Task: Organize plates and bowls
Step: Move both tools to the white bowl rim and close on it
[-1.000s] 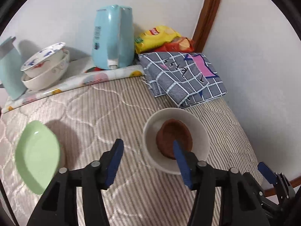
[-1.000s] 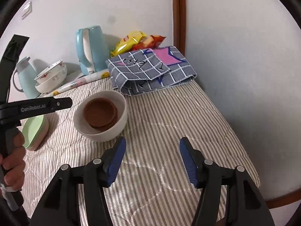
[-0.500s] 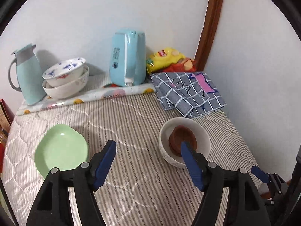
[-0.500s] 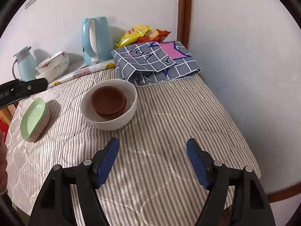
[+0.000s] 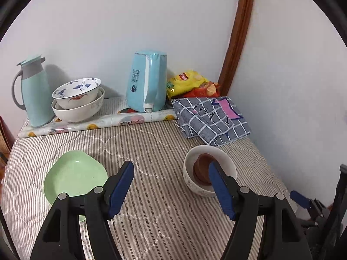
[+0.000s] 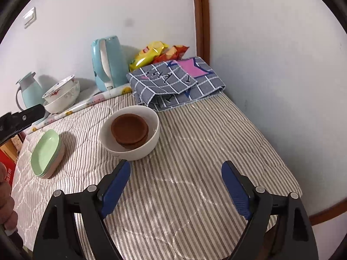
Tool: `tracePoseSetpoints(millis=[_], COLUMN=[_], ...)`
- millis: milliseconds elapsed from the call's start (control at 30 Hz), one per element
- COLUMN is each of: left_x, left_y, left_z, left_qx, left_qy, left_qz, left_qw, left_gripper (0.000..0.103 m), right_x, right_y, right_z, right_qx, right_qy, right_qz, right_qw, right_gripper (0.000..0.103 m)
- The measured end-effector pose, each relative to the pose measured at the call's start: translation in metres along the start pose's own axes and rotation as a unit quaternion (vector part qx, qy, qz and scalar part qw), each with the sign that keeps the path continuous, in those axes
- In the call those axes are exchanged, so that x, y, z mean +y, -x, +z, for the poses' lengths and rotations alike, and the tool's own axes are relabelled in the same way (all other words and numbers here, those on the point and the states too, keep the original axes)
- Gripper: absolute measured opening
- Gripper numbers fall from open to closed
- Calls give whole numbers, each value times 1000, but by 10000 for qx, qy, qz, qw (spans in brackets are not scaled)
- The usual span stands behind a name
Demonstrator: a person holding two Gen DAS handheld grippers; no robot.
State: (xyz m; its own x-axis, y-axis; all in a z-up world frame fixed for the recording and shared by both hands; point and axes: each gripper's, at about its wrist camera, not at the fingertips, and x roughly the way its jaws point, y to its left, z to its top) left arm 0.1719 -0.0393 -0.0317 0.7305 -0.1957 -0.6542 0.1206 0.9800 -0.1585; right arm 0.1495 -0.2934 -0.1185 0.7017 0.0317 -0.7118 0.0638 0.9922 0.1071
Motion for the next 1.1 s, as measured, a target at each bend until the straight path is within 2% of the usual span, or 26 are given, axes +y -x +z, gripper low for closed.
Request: tracePoseSetpoints(millis=[267,533,1067,1100], left_x=[-6,-8,-12,-12], left_y=[-19,-44,-96,-98], left_z=[5,6,7,8], left_qx=[326,509,969,983], left_qy=[-133,-95,-9,6], left_qz=[43,129,226,221], left_qw=[9994,9986,9950,9949], left_gripper=[70,70,70,69], right_x=[-4,0,7,7], right_y=[-3,-11,-55,-58], right_z=[14,31,44,45], right_qx=[36,-75,305,330], right_qy=[-90,41,180,181], right_qz=[58,-96,11,24], right_qw=[9999,9999,9994,9993], right_gripper=[85,85,82,79])
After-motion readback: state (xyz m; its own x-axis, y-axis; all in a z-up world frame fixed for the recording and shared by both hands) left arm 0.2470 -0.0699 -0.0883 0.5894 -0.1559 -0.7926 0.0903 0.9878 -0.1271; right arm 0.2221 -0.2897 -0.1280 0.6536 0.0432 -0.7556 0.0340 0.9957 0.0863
